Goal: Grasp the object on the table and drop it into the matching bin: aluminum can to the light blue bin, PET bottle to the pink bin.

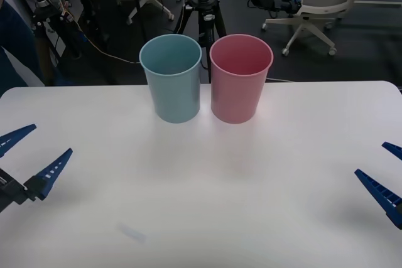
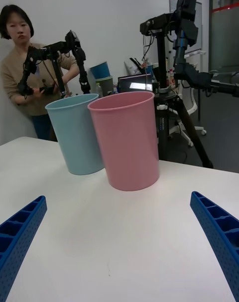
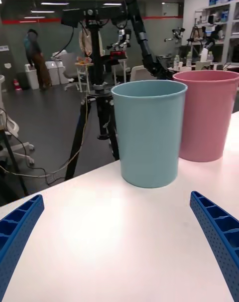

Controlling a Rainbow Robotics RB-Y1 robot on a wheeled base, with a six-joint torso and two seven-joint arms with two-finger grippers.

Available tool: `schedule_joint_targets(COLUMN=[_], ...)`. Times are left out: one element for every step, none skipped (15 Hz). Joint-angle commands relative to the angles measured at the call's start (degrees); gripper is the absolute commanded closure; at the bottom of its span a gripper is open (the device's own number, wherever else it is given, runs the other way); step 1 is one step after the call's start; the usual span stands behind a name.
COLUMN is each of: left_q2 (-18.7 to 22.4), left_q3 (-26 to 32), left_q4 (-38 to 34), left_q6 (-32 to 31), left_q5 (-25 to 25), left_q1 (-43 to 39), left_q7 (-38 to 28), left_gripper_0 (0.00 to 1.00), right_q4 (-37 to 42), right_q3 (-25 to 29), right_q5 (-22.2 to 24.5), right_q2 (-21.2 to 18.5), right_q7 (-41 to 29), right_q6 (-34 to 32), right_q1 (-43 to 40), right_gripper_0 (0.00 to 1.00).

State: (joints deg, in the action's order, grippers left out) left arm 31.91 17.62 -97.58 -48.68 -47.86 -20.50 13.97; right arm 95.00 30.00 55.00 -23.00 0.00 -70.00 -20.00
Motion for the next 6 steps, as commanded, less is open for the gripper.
schedule_joint_targets(left_q2=[0.0, 0.0, 0.0, 0.0, 0.0, 0.0], left_q3=[0.2, 0.2, 0.2, 0.2, 0.2, 0.2], left_q4=[-3.3, -3.7, -3.7, -3.7, -3.7, -3.7], left_q6=[-0.3, -0.3, -0.3, -0.3, -0.3, -0.3], left_q5=[0.0, 0.0, 0.0, 0.0, 0.0, 0.0], left_q1=[-3.0, -3.4, -3.7, -3.7, -3.7, -3.7], left_q7=[-0.1, 0.1, 0.1, 0.1, 0.1, 0.1], left_gripper_0=[0.00, 0.00, 0.00, 0.00, 0.00, 0.00], right_q4=[0.0, 0.0, 0.0, 0.0, 0.0, 0.0], right_q3=[0.0, 0.0, 0.0, 0.0, 0.0, 0.0], right_q5=[0.0, 0.0, 0.0, 0.0, 0.0, 0.0], right_q2=[0.0, 0.0, 0.0, 0.0, 0.0, 0.0], right_q7=[0.0, 0.0, 0.0, 0.0, 0.0, 0.0], right_q6=[0.0, 0.0, 0.0, 0.0, 0.0, 0.0], right_q1=[0.0, 0.0, 0.0, 0.0, 0.0, 0.0], right_gripper_0=[0.00, 0.00, 0.00, 0.00, 0.00, 0.00])
